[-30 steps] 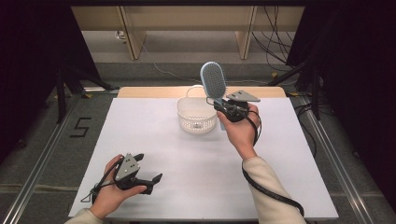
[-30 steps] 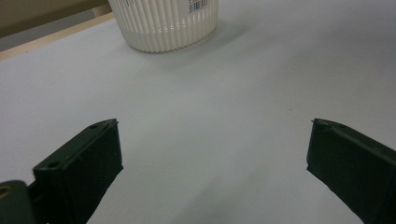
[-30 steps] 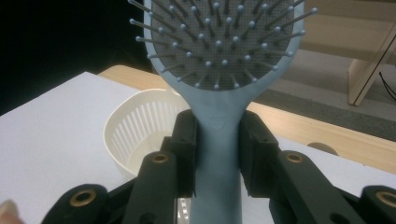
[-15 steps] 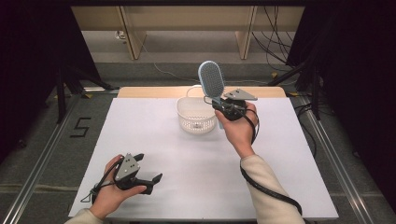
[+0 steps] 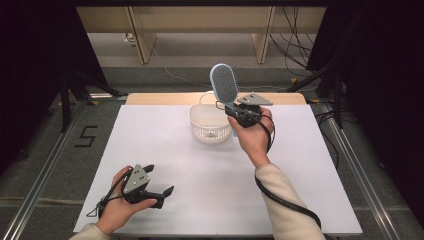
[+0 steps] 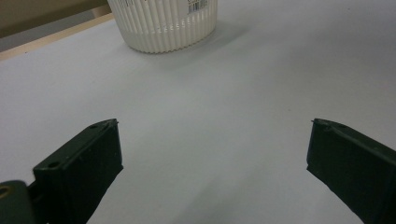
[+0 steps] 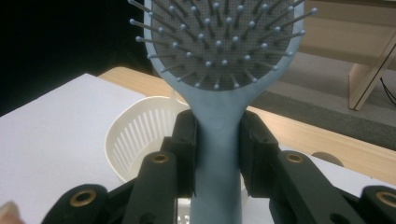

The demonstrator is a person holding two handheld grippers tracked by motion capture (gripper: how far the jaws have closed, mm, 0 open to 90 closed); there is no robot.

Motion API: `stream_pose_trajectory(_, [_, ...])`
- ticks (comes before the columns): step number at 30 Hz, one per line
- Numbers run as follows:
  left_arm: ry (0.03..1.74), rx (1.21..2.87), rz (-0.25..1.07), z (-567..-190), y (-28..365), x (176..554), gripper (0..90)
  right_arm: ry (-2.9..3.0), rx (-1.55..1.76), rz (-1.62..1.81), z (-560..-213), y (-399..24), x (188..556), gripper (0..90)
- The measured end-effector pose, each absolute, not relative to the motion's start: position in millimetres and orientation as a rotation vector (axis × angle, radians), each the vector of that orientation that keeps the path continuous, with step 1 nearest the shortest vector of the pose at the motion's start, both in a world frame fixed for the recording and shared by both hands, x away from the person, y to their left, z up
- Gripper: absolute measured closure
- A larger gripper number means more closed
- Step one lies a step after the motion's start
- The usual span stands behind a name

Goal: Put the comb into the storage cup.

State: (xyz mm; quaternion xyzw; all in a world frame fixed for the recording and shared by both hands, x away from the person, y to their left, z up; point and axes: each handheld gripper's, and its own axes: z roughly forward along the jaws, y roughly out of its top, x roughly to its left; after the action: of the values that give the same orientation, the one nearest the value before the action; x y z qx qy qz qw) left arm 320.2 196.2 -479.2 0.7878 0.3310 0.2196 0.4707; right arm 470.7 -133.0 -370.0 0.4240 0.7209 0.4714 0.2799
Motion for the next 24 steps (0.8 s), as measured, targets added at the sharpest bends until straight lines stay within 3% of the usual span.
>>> stream_pose_trajectory(24, [0.81, 1.929, 0.536, -479.1, 196.0, 320.0, 2.7, 1.931, 1.127, 1.264, -365.0, -125.4, 477.6, 70.6])
